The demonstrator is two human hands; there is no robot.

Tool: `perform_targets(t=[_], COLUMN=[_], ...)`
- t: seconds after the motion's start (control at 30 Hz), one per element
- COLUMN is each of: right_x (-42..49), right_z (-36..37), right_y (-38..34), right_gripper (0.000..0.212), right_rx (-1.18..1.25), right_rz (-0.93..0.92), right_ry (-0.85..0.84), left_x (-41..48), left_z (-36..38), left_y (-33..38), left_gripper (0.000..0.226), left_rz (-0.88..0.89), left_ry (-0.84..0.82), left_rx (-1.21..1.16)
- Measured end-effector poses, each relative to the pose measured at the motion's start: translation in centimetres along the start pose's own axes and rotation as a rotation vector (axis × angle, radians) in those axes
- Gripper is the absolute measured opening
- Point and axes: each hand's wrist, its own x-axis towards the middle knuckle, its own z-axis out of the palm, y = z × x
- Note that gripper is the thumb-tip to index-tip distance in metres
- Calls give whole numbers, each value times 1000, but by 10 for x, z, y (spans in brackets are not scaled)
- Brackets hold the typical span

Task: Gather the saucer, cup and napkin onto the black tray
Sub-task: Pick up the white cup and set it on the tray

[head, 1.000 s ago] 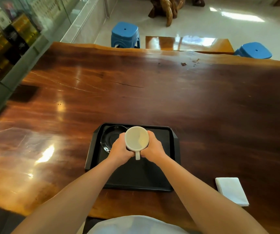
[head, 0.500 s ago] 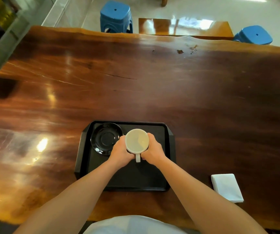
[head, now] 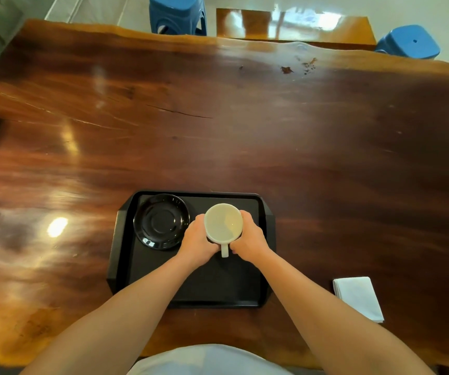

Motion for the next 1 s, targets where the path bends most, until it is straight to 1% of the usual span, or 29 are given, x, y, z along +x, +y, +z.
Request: perform_targets(t=[0.2, 0.43, 1.0], right_x=[6, 13, 23], right_z=[-5, -5, -8], right_y=[2, 5, 9], right_gripper=[69, 69, 69], right_rx=[0, -3, 3], right_rz=[18, 27, -4], right_ry=[4, 27, 59], left_x=[9, 18, 29], left_z=[5, 9, 18], left_y=[3, 0, -4], left_gripper=[71, 72, 73], left_rz=[8, -20, -3], left_ry=[12, 24, 58], left_rx=[21, 38, -19])
